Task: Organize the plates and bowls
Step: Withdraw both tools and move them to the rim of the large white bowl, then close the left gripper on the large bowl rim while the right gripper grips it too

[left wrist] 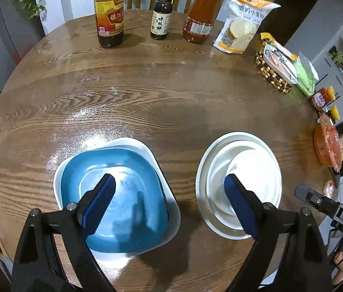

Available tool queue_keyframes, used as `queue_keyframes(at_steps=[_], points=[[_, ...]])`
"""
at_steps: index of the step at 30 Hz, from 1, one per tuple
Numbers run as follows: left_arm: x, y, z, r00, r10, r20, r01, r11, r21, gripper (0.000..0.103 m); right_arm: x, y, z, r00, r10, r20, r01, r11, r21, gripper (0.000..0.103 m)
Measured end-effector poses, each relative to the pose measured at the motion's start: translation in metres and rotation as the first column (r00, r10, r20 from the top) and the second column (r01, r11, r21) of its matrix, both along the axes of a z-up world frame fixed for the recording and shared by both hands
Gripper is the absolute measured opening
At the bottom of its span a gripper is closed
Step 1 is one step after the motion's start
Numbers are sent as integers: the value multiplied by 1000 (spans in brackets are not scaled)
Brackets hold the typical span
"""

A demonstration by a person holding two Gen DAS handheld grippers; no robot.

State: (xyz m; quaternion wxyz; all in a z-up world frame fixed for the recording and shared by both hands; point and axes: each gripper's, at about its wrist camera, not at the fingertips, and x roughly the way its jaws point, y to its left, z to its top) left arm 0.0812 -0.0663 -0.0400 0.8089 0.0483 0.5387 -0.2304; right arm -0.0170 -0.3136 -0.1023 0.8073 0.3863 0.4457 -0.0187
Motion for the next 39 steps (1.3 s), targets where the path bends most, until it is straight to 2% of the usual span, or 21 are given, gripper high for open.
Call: queue_keyframes(at_steps=[2, 9, 11, 14, 22, 32, 39], points=[[3, -3, -4, 1000, -7, -13, 7, 1000, 6, 80, 0, -1, -3, 1000, -3, -1, 3, 1000, 3, 72], [10, -5, -13, 999, -3, -35, 4, 1000, 19, 79, 3, 0, -9, 1000, 0, -11, 0, 1000, 2, 72], [11, -7, -14, 999, -11, -35, 12, 1000, 25, 70, 4, 0, -11, 1000, 0, -13, 0, 1000, 5, 72], [12, -9, -18, 999, -17, -38, 19, 999, 42, 66, 4, 0, -11, 1000, 0, -13, 0, 1000, 0, 70], [13, -12, -23, 999, -26, -42, 29, 998, 61, 66, 5, -1, -12, 1000, 0, -30, -1, 1000, -19, 62], [14, -16, -27, 998, -32, -48, 36, 997, 75, 66, 12, 1, -14, 997, 5, -71, -10, 997, -74, 62], [16, -21, -32, 996, -47, -72, 54, 993, 100, 66, 19, 4, -19, 996, 13, -92, -20, 998, -66, 62]])
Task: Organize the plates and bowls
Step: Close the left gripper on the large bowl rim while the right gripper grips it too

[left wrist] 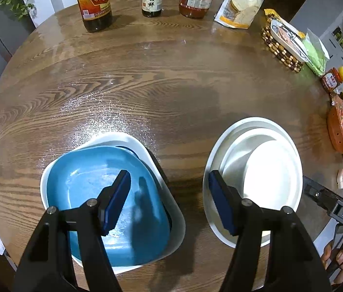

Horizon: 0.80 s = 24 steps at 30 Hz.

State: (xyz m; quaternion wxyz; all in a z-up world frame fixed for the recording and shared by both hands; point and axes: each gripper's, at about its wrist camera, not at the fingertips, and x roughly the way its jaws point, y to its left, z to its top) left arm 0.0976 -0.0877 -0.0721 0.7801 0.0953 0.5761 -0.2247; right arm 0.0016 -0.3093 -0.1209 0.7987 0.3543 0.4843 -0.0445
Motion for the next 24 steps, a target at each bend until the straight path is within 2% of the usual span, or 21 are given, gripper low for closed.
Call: queue_keyframes(at_steps=[9, 13, 20, 24], points=[[-5, -12, -4, 999, -42, 22, 40, 998, 52, 54, 0, 0, -3, 1000, -8, 2, 8, 1000, 7, 61], [-9, -16, -3, 997, -54, 52, 50, 996, 68, 48, 2, 5, 0, 1000, -1, 15, 1, 1000, -10, 51], [-22, -26, -2, 992, -76, 99, 68, 995, 77, 22, 5, 13, 7, 999, 27, 27, -26, 997, -67, 43], [-25, -30, -2, 989, -86, 119, 76, 993, 90, 18, 6, 19, 11, 998, 56, 30, -52, 993, -107, 36]])
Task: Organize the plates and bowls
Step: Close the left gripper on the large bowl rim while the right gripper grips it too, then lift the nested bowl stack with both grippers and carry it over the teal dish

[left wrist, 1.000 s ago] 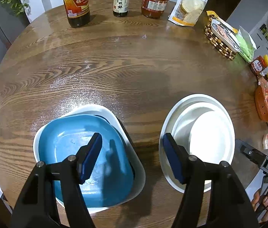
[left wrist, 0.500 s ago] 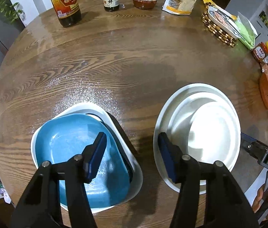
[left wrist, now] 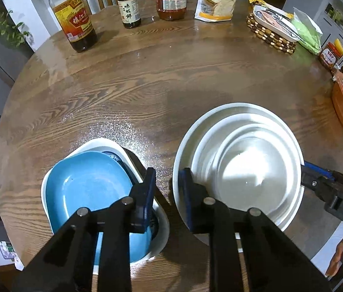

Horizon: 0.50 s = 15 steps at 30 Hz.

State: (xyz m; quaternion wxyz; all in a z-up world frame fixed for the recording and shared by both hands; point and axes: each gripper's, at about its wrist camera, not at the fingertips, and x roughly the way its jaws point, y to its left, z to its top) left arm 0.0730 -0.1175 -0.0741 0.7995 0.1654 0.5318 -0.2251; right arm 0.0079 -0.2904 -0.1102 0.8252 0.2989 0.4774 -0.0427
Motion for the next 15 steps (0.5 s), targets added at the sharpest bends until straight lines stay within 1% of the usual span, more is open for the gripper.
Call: queue_keyframes(at_steps=[2, 3, 5, 7, 9, 15], points=[[0, -1, 0, 1000, -1, 3, 1, 1000, -4, 14, 1, 1, 1, 1000, 4, 1, -4, 1000, -6, 34], [-1, -2, 0, 1000, -1, 4, 2, 1000, -5, 13, 1, 2, 1, 1000, 7, 3, -7, 1000, -7, 32], [-2, -3, 0, 1000, -5, 9, 5, 1000, -9, 7, 2, 5, 3, 1000, 18, 8, -17, 1000, -21, 28], [-5, -5, 0, 1000, -10, 20, 10, 1000, -6, 4, 4, 10, 5, 999, 31, 11, -31, 999, -33, 19], [-6, -6, 0, 999, -9, 33, 9, 1000, 1, 4, 6, 15, 8, 999, 44, 13, -43, 998, -51, 13], [-7, -5, 0, 999, 3, 50, -3, 1000, -11, 4, 5, 15, 8, 999, 32, 7, -31, 998, -53, 13]])
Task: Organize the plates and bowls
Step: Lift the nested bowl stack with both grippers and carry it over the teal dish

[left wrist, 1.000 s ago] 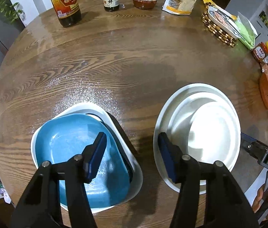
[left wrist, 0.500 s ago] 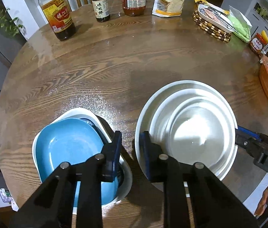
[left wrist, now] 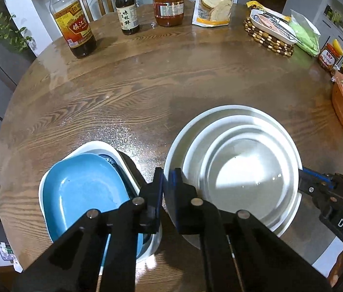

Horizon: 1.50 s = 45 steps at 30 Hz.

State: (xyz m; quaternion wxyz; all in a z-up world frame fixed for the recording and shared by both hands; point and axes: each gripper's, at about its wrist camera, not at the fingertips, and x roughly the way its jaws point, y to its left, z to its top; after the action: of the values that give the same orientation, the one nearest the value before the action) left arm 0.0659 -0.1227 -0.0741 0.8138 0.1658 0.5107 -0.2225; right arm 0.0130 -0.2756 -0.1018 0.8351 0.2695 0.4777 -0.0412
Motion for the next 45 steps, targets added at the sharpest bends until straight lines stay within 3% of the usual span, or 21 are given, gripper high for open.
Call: queue_keyframes(at_steps=[14, 26, 35, 45], points=[[-5, 1, 1, 1000, 18, 20, -17, 1000, -8, 4, -6, 3, 10, 1000, -15, 24, 16, 1000, -25, 13], [-10, 11, 29, 996, 46, 80, -42, 997, -57, 4, -4, 15, 40, 996, 23, 80, -19, 998, -53, 13], [-8, 46, 46, 984, 137, 110, -129, 988, -81, 4, 14, 48, 53, 986, 128, 109, -122, 991, -55, 13], [-6, 105, 51, 950, 286, 126, -278, 958, -74, 4, 42, 95, 50, 959, 261, 111, -259, 965, -36, 13]])
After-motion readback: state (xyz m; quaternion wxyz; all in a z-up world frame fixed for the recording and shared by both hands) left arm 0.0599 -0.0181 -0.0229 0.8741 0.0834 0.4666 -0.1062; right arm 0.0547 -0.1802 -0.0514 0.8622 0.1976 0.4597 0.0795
